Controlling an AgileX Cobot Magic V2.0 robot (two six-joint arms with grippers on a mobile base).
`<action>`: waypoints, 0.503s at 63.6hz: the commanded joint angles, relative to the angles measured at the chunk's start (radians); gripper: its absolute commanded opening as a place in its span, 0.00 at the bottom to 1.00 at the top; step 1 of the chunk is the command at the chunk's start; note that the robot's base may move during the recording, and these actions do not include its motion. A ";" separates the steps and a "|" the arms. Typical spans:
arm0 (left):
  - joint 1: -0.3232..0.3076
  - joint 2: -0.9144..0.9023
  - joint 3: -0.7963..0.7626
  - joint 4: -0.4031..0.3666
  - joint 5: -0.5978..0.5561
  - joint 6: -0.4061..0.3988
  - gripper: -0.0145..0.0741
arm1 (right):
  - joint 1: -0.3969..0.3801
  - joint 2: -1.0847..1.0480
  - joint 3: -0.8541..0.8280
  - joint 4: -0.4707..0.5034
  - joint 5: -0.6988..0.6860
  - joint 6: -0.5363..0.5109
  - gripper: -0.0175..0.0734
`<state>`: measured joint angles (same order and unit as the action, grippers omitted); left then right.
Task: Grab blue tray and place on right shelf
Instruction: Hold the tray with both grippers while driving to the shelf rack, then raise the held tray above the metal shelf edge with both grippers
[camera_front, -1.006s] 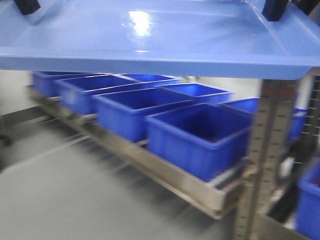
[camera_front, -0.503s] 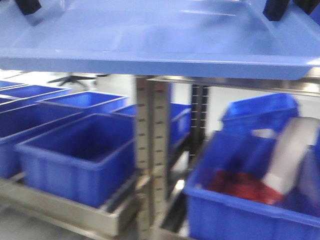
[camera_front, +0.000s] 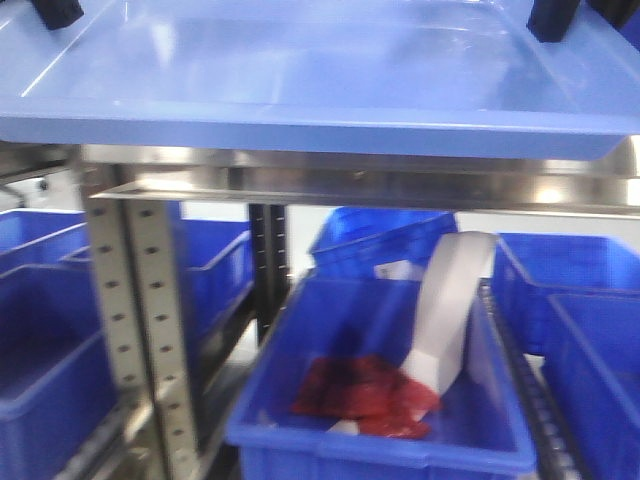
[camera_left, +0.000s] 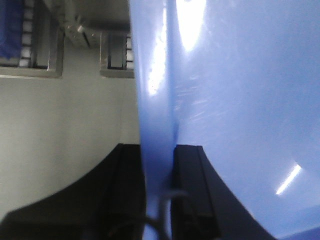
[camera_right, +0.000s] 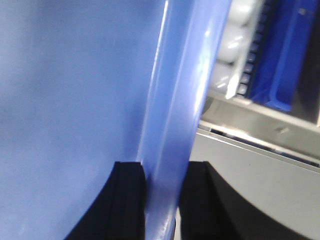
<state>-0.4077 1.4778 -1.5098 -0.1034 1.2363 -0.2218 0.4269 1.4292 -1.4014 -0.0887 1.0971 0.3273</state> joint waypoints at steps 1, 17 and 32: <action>-0.004 -0.041 -0.027 0.005 0.099 0.024 0.11 | 0.000 -0.038 -0.025 -0.043 -0.036 -0.035 0.25; -0.004 -0.041 -0.027 0.005 0.099 0.024 0.11 | 0.000 -0.038 -0.025 -0.043 -0.036 -0.035 0.25; -0.004 -0.041 -0.027 0.005 0.099 0.024 0.11 | 0.000 -0.038 -0.025 -0.043 -0.036 -0.035 0.25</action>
<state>-0.4077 1.4778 -1.5098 -0.1041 1.2363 -0.2218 0.4269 1.4292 -1.4014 -0.0887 1.0971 0.3273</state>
